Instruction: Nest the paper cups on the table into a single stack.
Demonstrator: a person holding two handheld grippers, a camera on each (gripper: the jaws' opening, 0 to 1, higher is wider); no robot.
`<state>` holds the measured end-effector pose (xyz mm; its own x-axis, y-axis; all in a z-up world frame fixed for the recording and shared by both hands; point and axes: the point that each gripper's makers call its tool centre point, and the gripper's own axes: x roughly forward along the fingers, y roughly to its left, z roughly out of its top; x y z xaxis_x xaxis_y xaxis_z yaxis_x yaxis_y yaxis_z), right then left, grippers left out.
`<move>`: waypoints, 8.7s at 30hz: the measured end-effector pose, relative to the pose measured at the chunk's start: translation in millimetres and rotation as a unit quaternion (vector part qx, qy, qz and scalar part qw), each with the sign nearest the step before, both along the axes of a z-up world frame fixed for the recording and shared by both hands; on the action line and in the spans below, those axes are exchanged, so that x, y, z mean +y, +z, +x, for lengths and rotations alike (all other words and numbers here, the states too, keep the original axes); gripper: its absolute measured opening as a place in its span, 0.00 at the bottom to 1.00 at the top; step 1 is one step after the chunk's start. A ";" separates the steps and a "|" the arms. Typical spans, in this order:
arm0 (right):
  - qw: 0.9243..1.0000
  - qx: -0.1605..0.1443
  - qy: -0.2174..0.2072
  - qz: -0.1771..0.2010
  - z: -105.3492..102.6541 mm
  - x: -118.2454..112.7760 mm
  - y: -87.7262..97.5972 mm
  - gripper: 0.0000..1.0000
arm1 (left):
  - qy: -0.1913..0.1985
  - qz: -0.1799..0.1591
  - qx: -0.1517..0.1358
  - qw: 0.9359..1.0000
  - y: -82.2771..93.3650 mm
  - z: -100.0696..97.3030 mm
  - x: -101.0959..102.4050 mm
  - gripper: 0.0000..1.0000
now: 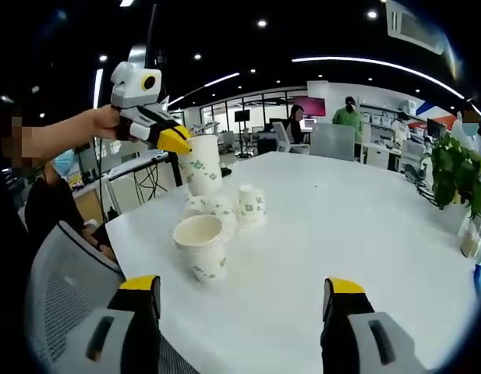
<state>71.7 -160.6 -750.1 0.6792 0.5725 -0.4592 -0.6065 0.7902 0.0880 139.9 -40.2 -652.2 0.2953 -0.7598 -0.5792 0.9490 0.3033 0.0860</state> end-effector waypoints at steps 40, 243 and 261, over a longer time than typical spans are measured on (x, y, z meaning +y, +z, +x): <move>1.000 0.012 0.016 -0.009 -4.3 4.9 -6.2 0.85 | -0.070 0.053 0.018 0.996 -50.0 -45.8 -25.6 0.00; 1.000 0.006 0.016 -0.006 -4.9 5.2 -2.8 0.84 | 0.014 0.006 0.121 0.993 -35.4 13.5 40.6 0.00; 1.000 0.004 0.018 -0.016 -5.5 6.0 -4.1 0.93 | -0.054 0.068 0.093 0.992 -12.7 -10.3 26.6 0.00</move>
<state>66.2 -154.6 -754.3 0.6550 0.5804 -0.4839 -0.6332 0.7710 0.0677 129.6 -13.7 -665.0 0.0949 -0.6922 -0.7155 0.9784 0.1975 -0.0612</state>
